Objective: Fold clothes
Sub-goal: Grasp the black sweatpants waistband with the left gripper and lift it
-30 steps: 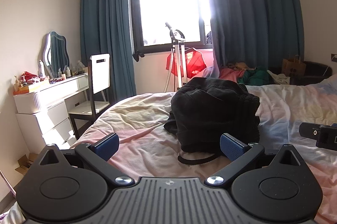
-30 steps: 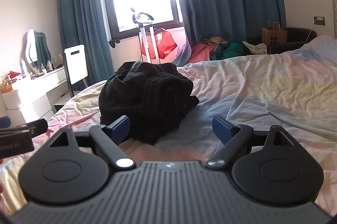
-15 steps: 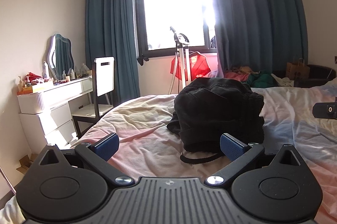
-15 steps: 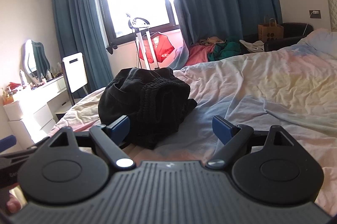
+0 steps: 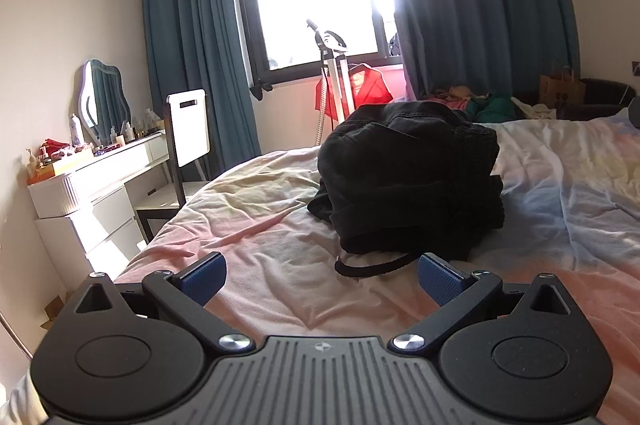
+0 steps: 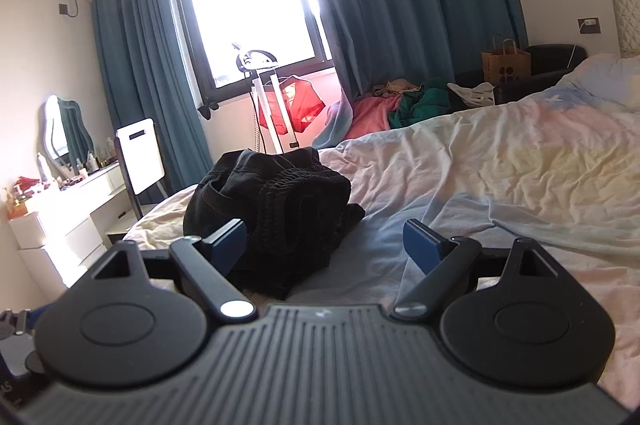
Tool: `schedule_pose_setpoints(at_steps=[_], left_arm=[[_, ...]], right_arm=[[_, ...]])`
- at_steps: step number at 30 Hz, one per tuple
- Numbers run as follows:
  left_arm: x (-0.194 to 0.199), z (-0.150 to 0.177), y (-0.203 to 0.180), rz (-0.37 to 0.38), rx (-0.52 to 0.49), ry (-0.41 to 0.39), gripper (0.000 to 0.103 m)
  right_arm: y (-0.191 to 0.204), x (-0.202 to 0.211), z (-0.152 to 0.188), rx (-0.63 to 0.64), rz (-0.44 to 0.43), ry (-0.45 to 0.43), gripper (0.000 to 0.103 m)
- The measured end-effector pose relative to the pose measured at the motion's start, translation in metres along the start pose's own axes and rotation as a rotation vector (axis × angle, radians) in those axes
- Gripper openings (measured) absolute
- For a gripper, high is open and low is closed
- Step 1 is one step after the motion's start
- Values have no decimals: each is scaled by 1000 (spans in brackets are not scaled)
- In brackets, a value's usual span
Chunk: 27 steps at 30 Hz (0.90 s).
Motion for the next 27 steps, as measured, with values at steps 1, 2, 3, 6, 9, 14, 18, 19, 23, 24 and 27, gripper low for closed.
schedule_pose_setpoints(at_steps=[1,2,3,6,9,14,18,19,23,24,27], left_arm=[[-4,0,-4,9,-11,10,103],[-9,0,-7,16,-18,21,103],[-15,0,-10,23,-25,32,103],[-38,-5,-14,23,-16,57,102],[-58,-14,-21,33,-28,51,102],[-96,-36,-59,86,-131,25,102],[-130,-54,-91,107,-202,-25,102],[-140,-59,-99,111,-210,-33,102],[-177,-72,-113,65,-201,-64,100],[-187,-75,-113,51,-186,-63,100],[-211,-82,-104,-17,-131,-55,100]], right_arm=[[-3,-1,-1,-9,6,5,87],[-6,-1,-2,-9,23,5,87],[-9,-1,-3,2,46,-1,87],[-20,-1,-8,13,96,-13,87],[-36,-1,-13,-33,117,-2,87],[-72,-8,-21,-147,155,19,87],[-94,-20,-20,-219,199,40,87],[-96,-24,-17,-224,205,48,87],[-103,-38,-8,-245,233,79,87],[-105,-41,-6,-250,240,87,87],[-105,-52,1,-253,252,111,87]])
Point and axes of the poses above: each gripper's, at about its wrist camera, not at the fingertips, and x roughly against the way its jaws point, y to its left, z to its underside, the point moved 8 cm from there along -x, roughly the way its jaws point, and after that the axes turned 13 degrees about z, right-handed, at the moved point
